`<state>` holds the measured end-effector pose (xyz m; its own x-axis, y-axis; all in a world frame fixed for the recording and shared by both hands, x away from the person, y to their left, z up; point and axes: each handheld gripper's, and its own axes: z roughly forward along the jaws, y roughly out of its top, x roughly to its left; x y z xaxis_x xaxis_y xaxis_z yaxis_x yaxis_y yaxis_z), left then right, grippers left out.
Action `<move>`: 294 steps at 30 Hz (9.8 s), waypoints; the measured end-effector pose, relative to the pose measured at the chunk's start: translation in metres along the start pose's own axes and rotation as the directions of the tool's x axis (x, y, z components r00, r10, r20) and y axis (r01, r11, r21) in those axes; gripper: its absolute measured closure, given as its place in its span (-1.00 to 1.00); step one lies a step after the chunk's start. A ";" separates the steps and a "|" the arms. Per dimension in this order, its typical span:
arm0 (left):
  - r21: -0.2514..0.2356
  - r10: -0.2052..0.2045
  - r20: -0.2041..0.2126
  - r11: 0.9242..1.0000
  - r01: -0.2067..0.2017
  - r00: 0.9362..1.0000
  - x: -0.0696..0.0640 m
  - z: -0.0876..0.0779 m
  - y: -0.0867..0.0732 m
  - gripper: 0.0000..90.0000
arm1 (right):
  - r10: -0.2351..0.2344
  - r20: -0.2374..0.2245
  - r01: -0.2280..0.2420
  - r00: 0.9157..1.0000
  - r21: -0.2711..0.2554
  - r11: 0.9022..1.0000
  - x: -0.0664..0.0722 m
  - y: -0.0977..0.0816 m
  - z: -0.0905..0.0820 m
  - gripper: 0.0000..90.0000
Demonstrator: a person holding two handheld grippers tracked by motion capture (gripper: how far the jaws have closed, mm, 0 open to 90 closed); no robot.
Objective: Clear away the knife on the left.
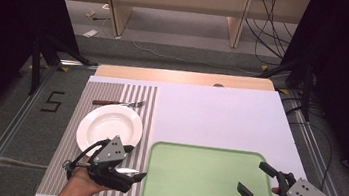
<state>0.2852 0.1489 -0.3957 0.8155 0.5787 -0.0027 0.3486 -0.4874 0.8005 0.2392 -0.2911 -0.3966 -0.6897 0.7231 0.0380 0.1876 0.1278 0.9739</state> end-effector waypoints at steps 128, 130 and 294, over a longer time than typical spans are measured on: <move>0.667 -0.119 -0.106 0.728 0.159 0.987 0.080 0.014 -0.068 0.71 | -0.012 -0.026 0.013 1.000 0.036 0.999 0.001 -0.003 0.008 -0.72; 0.662 -0.134 -0.095 0.732 0.163 0.986 0.079 0.013 -0.068 0.71 | -0.012 -0.026 0.013 1.000 0.037 0.999 0.001 -0.003 0.008 -0.72; 0.453 -0.036 0.284 0.886 -0.101 0.958 -0.073 0.141 0.026 1.00 | -0.022 -0.045 0.023 0.999 0.036 0.999 0.002 -0.001 0.007 -0.71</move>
<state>0.2996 0.0020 -0.4591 0.8999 0.3866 -0.2017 0.4359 -0.7863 0.4380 0.2420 -0.2851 -0.3988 -0.7245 0.6887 0.0268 0.1967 0.1693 0.9657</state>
